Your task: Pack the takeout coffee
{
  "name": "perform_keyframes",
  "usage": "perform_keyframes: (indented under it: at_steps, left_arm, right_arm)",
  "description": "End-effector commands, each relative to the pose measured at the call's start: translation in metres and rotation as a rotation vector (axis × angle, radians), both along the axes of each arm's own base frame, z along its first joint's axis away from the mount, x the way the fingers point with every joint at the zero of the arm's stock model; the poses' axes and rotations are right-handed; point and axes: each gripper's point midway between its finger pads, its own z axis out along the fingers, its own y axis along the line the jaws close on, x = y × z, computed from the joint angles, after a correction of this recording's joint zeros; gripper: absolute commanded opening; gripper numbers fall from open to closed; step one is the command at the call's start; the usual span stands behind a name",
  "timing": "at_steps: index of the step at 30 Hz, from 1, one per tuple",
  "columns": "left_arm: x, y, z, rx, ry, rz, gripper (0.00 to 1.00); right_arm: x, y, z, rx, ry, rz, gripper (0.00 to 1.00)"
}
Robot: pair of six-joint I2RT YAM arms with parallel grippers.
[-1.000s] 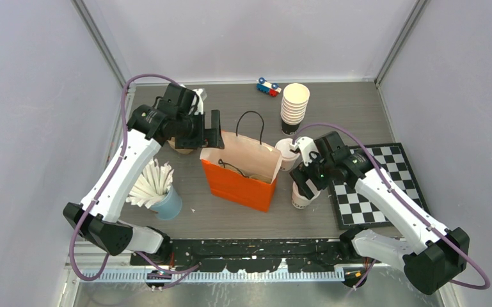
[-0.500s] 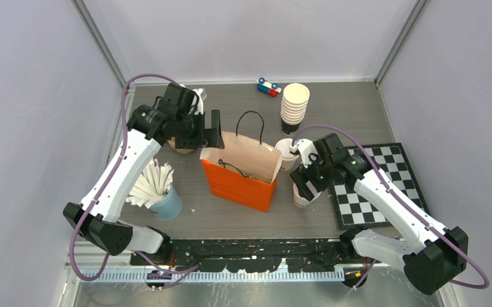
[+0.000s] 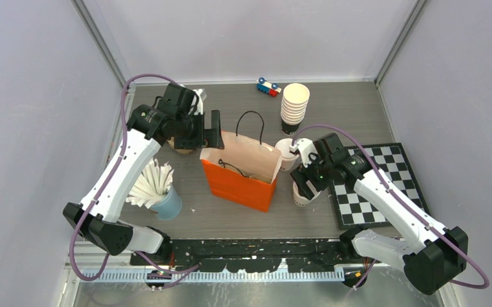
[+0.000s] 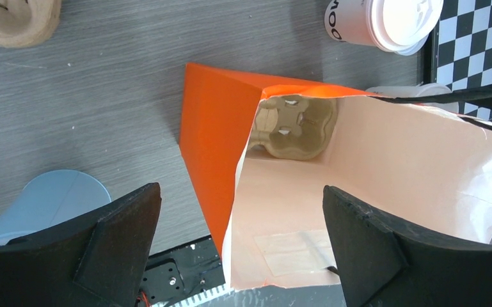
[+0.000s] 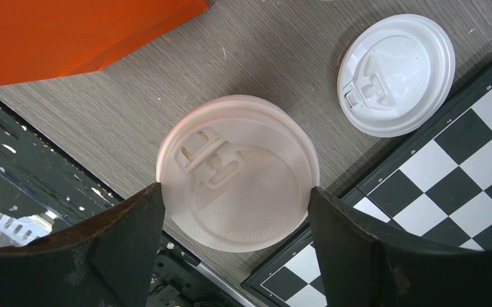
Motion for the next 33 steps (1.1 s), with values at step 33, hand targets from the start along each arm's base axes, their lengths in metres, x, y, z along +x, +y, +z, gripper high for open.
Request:
perform_keyframes:
  at_steps: [33]
  left_arm:
    - [0.008, -0.007, 0.011, -0.011, -0.014, -0.070, 0.78]
  right_arm:
    - [0.025, 0.000, 0.043, 0.018, -0.129, -0.052, 0.73]
